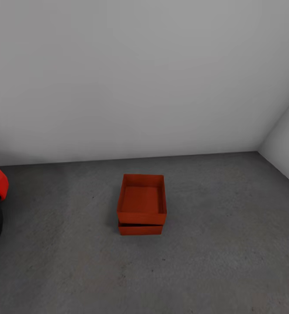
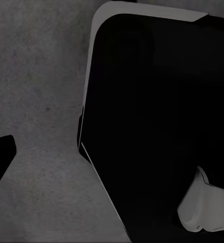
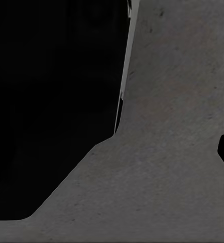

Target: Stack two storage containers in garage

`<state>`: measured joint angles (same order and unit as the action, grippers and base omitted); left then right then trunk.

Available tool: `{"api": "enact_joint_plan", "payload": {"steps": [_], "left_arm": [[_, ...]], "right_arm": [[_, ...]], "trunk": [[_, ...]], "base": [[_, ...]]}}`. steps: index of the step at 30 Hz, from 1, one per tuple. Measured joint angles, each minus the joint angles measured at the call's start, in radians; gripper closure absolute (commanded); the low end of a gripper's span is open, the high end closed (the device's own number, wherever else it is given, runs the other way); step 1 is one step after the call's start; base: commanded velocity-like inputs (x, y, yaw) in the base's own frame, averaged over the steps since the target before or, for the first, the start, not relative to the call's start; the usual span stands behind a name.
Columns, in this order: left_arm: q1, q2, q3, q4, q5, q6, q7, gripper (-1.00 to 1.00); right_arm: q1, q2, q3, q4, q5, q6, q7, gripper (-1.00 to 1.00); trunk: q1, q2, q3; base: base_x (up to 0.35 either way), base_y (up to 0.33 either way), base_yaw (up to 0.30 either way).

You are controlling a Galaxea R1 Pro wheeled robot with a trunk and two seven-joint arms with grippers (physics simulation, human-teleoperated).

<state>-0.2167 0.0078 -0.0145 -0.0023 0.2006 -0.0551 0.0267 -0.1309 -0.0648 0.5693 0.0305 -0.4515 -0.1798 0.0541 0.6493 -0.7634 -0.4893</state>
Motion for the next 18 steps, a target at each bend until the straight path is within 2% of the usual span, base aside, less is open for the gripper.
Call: {"api": "enact_joint_plan", "payload": {"steps": [5, 18], "left_arm": [[0.001, 0.003, -0.001, -0.005, -0.012, -0.007, -0.017, -1.0], [0.001, 0.008, 0.0, -0.009, -0.014, -0.01, -0.02, -1.0]], "right_arm": [[0.0, 0.0, 0.0, 0.0, -0.001, 0.0, 0.0, -1.0], [0.0, 0.002, -0.001, 0.0, -0.001, 0.0, 0.0, -1.0]], "trunk": [[0.0, 0.0, 0.008], [0.0, 0.0, 0.029]], "base": [[0.0, 0.0, 0.0], [0.0, 0.0, 0.0]]}}
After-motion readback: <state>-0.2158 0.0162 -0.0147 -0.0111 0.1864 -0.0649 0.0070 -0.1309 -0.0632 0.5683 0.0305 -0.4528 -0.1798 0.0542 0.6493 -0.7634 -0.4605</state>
